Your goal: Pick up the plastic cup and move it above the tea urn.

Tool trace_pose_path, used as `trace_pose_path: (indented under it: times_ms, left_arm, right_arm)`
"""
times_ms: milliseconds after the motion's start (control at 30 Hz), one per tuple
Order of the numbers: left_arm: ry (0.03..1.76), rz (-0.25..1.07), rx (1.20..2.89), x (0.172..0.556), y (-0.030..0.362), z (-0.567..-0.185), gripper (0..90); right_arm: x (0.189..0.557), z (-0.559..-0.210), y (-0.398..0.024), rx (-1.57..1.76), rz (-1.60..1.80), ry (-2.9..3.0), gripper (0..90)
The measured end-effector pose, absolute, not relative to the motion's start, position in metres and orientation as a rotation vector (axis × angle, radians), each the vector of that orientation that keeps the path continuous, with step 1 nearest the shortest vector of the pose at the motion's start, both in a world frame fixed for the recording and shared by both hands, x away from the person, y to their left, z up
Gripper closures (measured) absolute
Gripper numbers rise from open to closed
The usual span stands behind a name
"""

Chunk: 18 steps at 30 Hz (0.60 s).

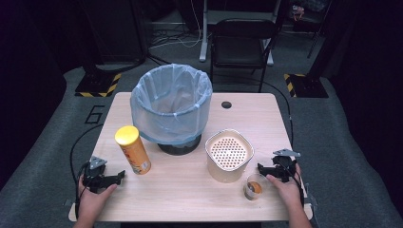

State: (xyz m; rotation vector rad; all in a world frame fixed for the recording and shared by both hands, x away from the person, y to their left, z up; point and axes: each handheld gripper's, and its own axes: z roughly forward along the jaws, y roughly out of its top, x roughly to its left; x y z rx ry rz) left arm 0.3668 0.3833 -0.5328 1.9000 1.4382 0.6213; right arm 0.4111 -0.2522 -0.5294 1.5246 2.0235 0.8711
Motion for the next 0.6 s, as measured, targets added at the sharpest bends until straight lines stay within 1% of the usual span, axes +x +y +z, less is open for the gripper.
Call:
trace_pose_path:
  times_ms: [200, 267, 500, 533, 567, 600]
  left_arm:
    - [1.444, 0.621, 1.897, 0.3667, 0.3828, -0.5326, 8.7]
    - [1.440, 0.621, 1.895, 0.3664, 0.3827, -0.5329, 8.8]
    - [1.437, 0.628, 1.909, 0.3660, 0.3832, -0.5323, 8.8]
    - [1.437, 0.628, 1.909, 0.3660, 0.3832, -0.5323, 8.8]
    - [1.437, 0.628, 1.909, 0.3660, 0.3832, -0.5323, 8.8]
    - [1.437, 0.628, 1.909, 0.3660, 0.3831, -0.5323, 8.8]
  right_arm:
    - [0.4107, -0.5293, -0.2539, 1.506, 0.868, 2.038, 0.1]
    - [0.4097, -0.5292, -0.2538, 1.511, 0.874, 2.035, 1.4]
    - [0.4056, -0.5284, -0.2564, 1.504, 0.891, 2.014, 10.1]
    - [0.4056, -0.5284, -0.2564, 1.504, 0.891, 2.014, 10.1]
    - [0.4042, -0.5280, -0.2568, 1.508, 0.893, 2.001, 13.6]
    - [0.4037, -0.5278, -0.2567, 1.516, 0.894, 1.994, 14.1]
